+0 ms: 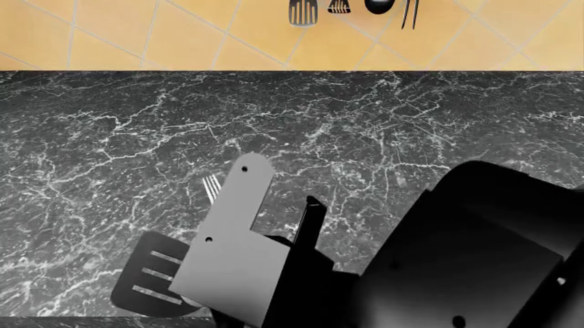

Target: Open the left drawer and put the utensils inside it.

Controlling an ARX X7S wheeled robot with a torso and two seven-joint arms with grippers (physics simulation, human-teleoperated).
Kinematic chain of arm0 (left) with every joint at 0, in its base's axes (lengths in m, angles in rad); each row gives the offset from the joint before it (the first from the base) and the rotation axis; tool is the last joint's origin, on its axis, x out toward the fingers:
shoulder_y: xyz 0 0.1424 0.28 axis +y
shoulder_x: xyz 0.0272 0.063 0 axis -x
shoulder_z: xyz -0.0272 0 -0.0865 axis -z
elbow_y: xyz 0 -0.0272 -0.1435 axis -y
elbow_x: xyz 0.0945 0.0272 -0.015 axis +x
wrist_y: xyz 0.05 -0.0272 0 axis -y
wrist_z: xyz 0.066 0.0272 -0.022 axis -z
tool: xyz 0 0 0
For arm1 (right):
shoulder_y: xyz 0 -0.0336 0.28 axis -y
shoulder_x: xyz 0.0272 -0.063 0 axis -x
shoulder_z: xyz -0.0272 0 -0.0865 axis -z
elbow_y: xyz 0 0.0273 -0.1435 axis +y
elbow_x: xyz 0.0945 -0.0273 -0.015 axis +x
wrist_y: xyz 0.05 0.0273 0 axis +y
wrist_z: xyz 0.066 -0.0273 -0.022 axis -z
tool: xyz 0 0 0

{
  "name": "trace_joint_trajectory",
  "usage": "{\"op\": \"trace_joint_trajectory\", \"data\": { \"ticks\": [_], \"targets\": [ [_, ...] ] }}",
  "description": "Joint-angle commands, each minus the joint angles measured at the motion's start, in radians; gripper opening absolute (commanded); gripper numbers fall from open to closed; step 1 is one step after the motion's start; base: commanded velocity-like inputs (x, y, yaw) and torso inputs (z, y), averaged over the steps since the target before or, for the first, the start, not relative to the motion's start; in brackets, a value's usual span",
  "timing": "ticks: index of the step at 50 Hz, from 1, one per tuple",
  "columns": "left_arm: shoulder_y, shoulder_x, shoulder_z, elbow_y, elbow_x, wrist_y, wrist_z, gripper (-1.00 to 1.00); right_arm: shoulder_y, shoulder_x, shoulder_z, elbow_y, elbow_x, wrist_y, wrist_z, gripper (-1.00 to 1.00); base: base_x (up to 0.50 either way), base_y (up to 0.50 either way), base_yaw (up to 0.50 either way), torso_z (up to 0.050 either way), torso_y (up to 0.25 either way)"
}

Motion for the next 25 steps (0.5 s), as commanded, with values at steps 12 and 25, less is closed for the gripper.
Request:
{"op": "trace_joint_trajectory", "data": {
  "ticks": [12,25],
  "targets": [
    [0.0,-0.005,0.008,0.0,0.005,0.0,-0.007,1.0,-0.019,-0.022,-0.01,-0.006,-0.024,-0.024,0.009,-1.0,0.0,0.0,0.0,0.001,0.0],
    [0.0,-0.001,0.006,0.0,0.002,0.0,-0.003,1.0,-0.011,-0.056,-0.034,-0.005,-0.028,-0.021,0.009,-1.0,0.0,0.0,0.0,0.0,0.001]
  ]
}}
